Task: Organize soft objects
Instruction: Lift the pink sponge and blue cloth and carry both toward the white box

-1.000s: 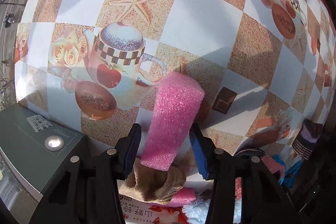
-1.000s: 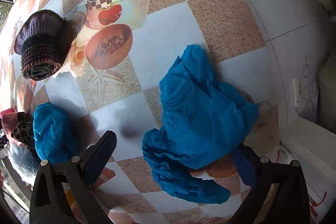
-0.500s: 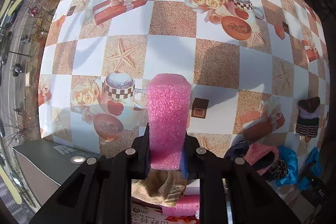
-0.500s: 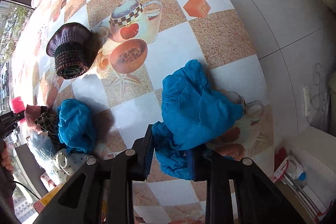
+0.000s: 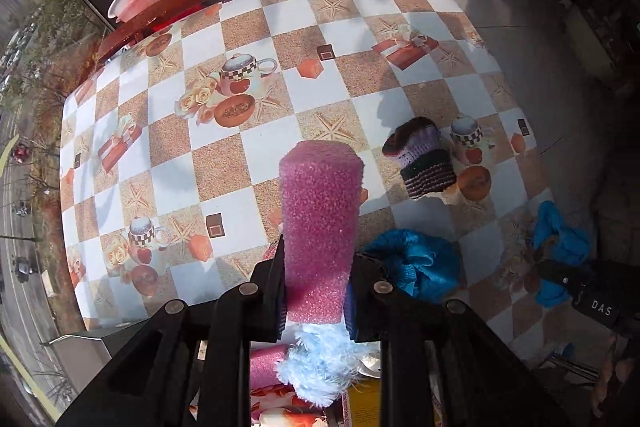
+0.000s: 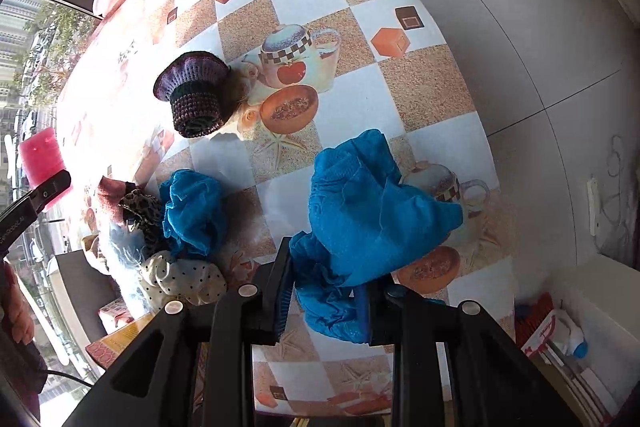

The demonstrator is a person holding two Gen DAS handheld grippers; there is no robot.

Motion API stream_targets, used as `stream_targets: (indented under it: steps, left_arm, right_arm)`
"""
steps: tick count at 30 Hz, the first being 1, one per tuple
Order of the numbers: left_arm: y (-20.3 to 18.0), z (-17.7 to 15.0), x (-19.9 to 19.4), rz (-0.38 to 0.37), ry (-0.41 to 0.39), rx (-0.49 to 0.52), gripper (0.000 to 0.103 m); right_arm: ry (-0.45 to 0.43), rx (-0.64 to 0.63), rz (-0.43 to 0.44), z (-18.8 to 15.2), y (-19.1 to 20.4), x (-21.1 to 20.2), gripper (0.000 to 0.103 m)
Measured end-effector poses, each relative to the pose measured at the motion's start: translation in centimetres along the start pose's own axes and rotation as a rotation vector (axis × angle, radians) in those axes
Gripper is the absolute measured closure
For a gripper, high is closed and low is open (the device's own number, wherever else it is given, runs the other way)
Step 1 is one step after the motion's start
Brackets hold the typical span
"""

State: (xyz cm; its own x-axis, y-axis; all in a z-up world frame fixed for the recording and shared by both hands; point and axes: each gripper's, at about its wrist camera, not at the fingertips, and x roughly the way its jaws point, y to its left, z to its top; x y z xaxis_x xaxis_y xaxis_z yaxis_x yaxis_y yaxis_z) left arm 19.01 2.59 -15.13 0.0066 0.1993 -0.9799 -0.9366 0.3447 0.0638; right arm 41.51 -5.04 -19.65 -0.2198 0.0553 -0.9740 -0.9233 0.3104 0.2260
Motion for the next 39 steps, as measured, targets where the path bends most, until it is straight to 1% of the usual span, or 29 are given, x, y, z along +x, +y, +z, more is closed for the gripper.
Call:
stream_targets:
  steps: [3,8,10,13,16,21,24,26,29,31,33,35,39]
  left_arm:
    - [-3.6,0.0,-2.4,-0.050,-0.027,0.065,0.079]
    - [-8.7,-1.8,-5.5,-0.110,-0.059,0.135,0.079]
    - [-10.4,-2.9,-6.2,-0.121,-0.061,0.170,0.079]
    - [-12.7,-4.7,-7.2,-0.163,-0.060,0.230,0.079]
    - [-14.9,-6.7,-8.2,-0.187,-0.062,0.318,0.079]
    - [-16.9,-10.5,-9.2,-0.259,-0.055,0.456,0.079]
    - [-16.9,-13.4,-9.6,-0.300,-0.051,0.527,0.079]
    - [-16.4,-15.3,-10.0,-0.312,-0.051,0.557,0.079]
    - [-14.7,-17.8,-10.9,-0.328,-0.057,0.567,0.079]
    - [-13.3,-19.2,-11.6,-0.324,-0.073,0.571,0.079]
    - [-11.9,-20.4,-12.0,-0.315,-0.084,0.568,0.079]
    - [-10.1,-21.4,-12.5,-0.306,-0.096,0.549,0.079]
    - [-6.3,-23.0,-13.4,-0.276,-0.128,0.474,0.079]
  right_arm:
    - [-0.016,-0.021,0.011,-0.7,-0.8,-1.2,0.075]
    - [-0.024,-0.042,0.040,-2.2,-1.7,-2.7,0.075]
    - [-0.022,-0.050,0.048,-2.6,-2.1,-3.1,0.075]
    - [-0.018,-0.060,0.055,-3.6,-2.6,-3.3,0.075]
    - [-0.018,-0.057,0.048,-4.8,-3.0,-3.5,0.075]
    - [-0.020,-0.051,0.034,-7.6,-3.2,-3.7,0.075]
    - [-0.008,-0.038,0.017,-9.8,-2.8,-3.4,0.075]
    - [0.010,-0.026,0.013,-11.3,-2.2,-3.4,0.075]
    - [0.031,-0.054,-0.006,-13.2,-0.6,-3.4,0.075]
    - [0.043,-0.064,0.001,-14.4,0.5,-3.4,0.075]
    - [0.051,-0.072,0.000,-15.2,1.7,-3.4,0.075]
    - [0.067,-0.085,0.007,-16.7,2.9,-3.1,0.075]
    - [0.108,-0.157,0.018,-19.4,6.0,-2.6,0.075]
